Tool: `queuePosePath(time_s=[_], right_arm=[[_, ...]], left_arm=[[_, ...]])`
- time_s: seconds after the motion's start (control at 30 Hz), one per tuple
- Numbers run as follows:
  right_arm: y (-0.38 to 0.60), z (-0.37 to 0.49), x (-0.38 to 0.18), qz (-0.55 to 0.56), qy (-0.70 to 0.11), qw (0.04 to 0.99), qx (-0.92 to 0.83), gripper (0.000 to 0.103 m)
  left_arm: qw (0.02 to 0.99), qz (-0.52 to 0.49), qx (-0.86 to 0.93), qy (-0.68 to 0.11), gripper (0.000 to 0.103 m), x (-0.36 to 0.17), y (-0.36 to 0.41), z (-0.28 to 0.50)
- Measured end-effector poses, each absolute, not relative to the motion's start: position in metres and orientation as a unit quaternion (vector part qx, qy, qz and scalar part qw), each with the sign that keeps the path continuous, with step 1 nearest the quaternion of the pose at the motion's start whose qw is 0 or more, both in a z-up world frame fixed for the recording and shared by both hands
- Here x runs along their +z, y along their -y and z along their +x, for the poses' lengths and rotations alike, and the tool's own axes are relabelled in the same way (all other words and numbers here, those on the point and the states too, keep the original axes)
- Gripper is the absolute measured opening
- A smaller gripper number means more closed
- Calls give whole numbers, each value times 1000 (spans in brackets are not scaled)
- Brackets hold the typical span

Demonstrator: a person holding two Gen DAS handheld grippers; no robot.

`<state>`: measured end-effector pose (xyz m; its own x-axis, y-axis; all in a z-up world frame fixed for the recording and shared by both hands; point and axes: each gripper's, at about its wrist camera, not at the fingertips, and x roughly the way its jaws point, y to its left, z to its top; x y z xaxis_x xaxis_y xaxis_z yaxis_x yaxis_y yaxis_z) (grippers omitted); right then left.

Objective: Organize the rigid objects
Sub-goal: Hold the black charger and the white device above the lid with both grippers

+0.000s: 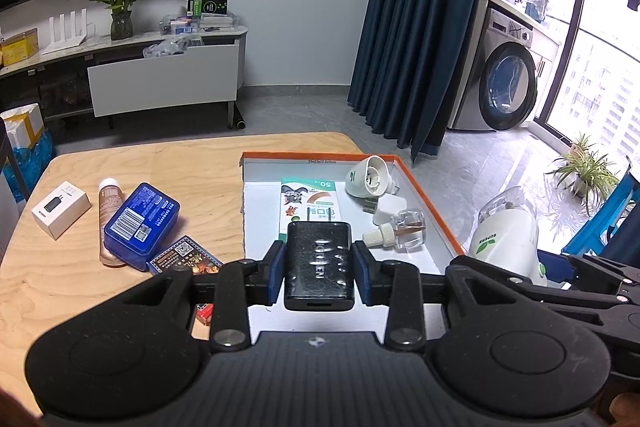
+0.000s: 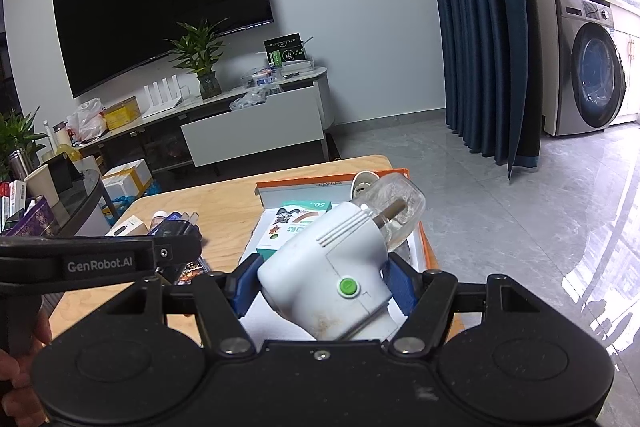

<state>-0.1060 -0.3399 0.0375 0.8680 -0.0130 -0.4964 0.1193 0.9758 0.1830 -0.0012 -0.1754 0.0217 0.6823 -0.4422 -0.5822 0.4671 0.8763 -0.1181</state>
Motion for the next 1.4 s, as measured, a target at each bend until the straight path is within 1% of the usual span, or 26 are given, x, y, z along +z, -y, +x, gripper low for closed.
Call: queuePosePath(time_s=[1.4], right_arm=[[339, -102, 34, 110, -258, 959, -33, 79]], left_arm=[[914, 23, -255, -315, 37, 18, 181, 0]])
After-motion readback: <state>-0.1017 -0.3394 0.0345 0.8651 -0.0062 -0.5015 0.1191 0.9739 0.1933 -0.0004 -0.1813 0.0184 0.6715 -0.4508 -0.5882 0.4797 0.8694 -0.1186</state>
